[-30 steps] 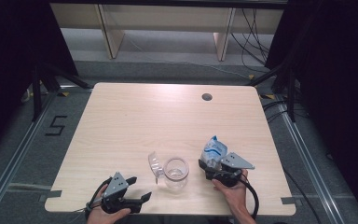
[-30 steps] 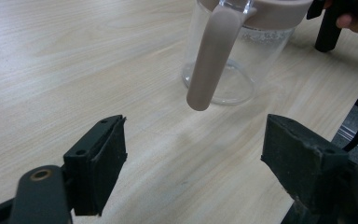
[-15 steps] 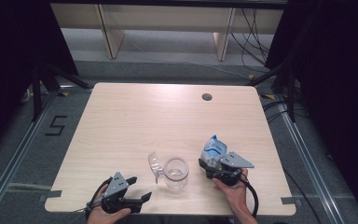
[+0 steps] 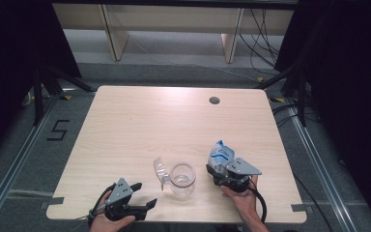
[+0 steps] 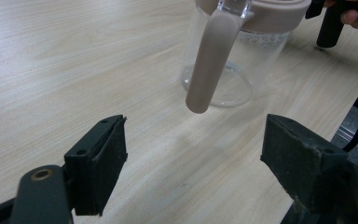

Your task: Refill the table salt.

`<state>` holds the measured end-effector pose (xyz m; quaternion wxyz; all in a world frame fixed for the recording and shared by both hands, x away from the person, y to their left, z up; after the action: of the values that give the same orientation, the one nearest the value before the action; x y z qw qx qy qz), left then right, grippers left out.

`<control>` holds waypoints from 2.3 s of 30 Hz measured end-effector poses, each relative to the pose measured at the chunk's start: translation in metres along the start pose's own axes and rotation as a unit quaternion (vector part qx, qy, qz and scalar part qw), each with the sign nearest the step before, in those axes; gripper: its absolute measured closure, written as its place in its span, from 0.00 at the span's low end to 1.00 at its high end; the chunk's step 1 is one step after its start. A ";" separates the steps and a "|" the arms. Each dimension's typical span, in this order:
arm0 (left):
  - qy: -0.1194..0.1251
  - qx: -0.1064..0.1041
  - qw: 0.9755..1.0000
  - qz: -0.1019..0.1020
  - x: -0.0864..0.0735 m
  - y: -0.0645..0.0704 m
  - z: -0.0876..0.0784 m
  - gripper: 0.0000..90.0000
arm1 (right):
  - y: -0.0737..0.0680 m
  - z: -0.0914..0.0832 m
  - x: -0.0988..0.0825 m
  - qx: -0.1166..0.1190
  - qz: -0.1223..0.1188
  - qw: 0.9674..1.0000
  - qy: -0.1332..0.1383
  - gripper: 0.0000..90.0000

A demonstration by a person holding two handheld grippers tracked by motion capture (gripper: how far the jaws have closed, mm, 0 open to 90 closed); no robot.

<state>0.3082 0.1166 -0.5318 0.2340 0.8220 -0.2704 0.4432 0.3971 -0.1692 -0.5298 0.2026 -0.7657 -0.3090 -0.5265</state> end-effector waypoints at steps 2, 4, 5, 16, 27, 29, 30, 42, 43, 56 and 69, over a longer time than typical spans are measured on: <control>-0.003 0.002 1.000 0.003 0.000 -0.001 0.000 0.24 | 0.001 -0.002 0.004 0.000 -0.017 1.000 0.006 0.49; -0.003 0.002 1.000 0.002 0.000 -0.001 0.000 0.24 | 0.000 -0.003 0.008 -0.003 -0.030 0.999 0.011 0.49; 0.000 -0.001 1.000 -0.002 0.000 0.000 0.000 0.24 | -0.001 -0.004 0.009 -0.004 -0.034 0.999 0.012 0.49; -0.004 -0.002 1.000 0.003 -0.001 0.000 0.002 0.24 | -0.002 -0.012 0.022 -0.004 -0.083 0.996 0.025 0.49; 0.000 -0.002 1.000 0.000 0.000 0.001 0.002 0.24 | -0.010 -0.014 0.031 -0.015 -0.153 0.988 0.027 0.49; 0.000 -0.003 1.000 0.000 0.000 0.002 0.002 0.24 | -0.011 -0.014 0.032 -0.019 -0.165 0.986 0.022 0.49; -0.001 -0.004 1.000 0.000 0.000 0.002 0.002 0.24 | -0.012 -0.014 0.031 -0.023 -0.164 0.986 0.022 0.49; -0.003 -0.001 1.000 0.004 -0.001 0.002 0.003 0.24 | -0.011 -0.014 0.035 -0.028 -0.219 0.975 0.014 0.50; -0.003 -0.004 1.000 0.010 -0.001 0.001 0.004 0.24 | -0.010 -0.014 0.036 -0.029 -0.226 0.974 0.014 0.50; -0.002 -0.005 1.000 0.002 -0.001 0.003 0.003 0.24 | -0.011 -0.012 0.040 -0.054 -0.307 0.950 0.003 0.50; -0.005 -0.001 1.000 0.002 -0.001 0.003 0.002 0.24 | -0.015 -0.008 0.040 -0.072 -0.358 0.931 -0.010 0.51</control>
<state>0.3076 0.1134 -0.5334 0.2324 0.8232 -0.2738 0.4397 0.3918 -0.1528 -0.4896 -0.0577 -0.6224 -0.5258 -0.5769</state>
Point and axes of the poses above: each handheld gripper's, and its own axes: z roughly forward along the jaws, x roughly out of its top, y roughly to its right, the point moved 6 cm from there along z, roughly forward along the jaws, and after that the axes turned 3 degrees about x, right-handed, at the moved point
